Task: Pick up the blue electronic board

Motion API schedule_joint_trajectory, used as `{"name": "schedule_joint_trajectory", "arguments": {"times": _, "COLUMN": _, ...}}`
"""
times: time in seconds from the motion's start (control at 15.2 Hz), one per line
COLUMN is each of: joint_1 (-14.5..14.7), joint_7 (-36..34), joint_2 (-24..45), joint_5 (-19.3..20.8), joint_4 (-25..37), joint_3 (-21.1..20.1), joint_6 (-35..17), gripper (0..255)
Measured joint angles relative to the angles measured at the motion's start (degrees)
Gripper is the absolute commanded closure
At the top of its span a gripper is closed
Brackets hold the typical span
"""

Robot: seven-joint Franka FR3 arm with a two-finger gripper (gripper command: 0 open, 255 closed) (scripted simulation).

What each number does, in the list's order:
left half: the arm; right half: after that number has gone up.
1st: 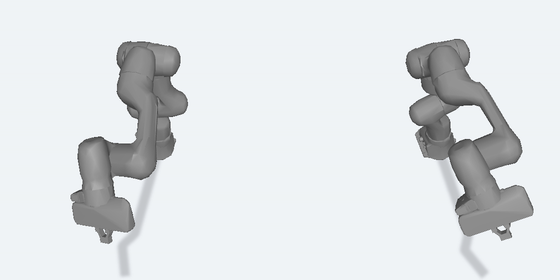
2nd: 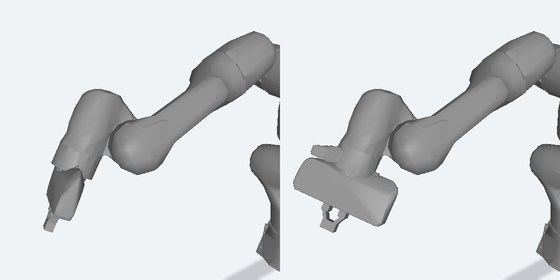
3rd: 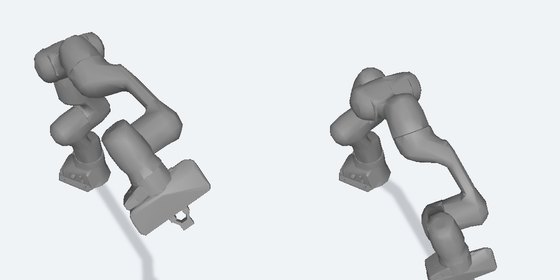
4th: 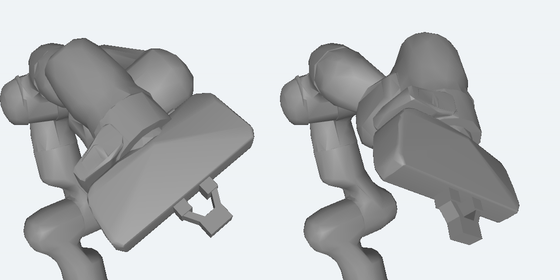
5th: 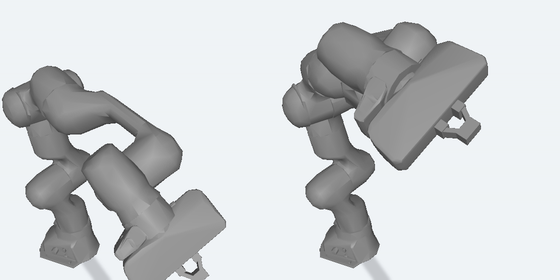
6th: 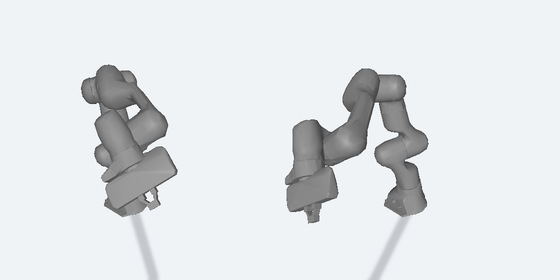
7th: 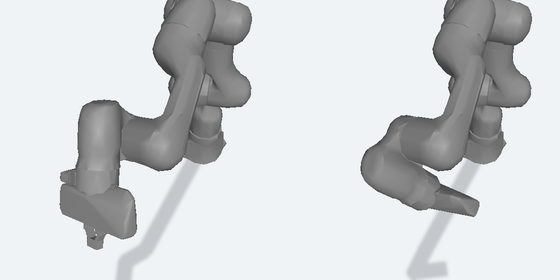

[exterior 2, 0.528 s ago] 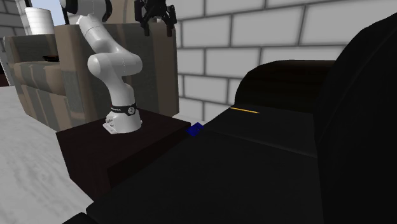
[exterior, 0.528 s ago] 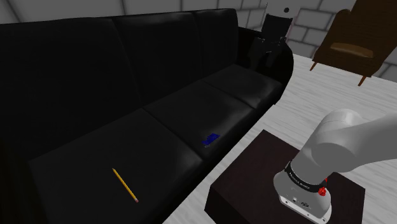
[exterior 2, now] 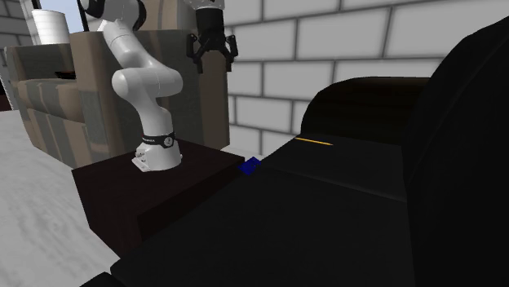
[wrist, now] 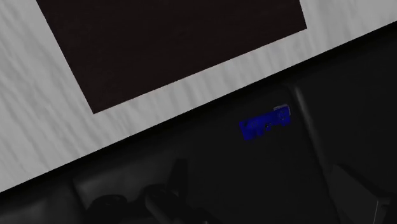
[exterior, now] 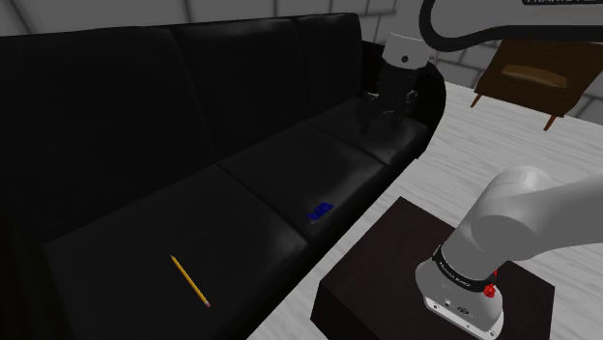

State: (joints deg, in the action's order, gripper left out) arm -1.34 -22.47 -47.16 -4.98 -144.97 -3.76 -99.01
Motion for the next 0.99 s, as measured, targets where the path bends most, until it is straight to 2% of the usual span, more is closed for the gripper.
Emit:
{"name": "schedule_joint_trajectory", "arguments": {"times": 0.46, "joint_1": -1.28, "joint_7": -15.03, "joint_2": 4.08, "joint_5": -5.83, "joint_4": -9.07, "joint_3": -8.03, "joint_6": -13.75, "gripper": 0}}
{"name": "schedule_joint_trajectory", "arguments": {"times": 0.73, "joint_1": -1.76, "joint_7": -23.87, "joint_2": 9.39, "joint_5": -9.26, "joint_4": -12.65, "joint_3": -13.32, "joint_6": -23.09, "gripper": 0}}
{"name": "schedule_joint_trajectory", "arguments": {"times": 0.99, "joint_1": -3.37, "joint_7": -32.57, "joint_2": 17.83, "joint_5": -11.35, "joint_4": -13.70, "joint_3": -18.48, "joint_6": -33.04, "gripper": 0}}
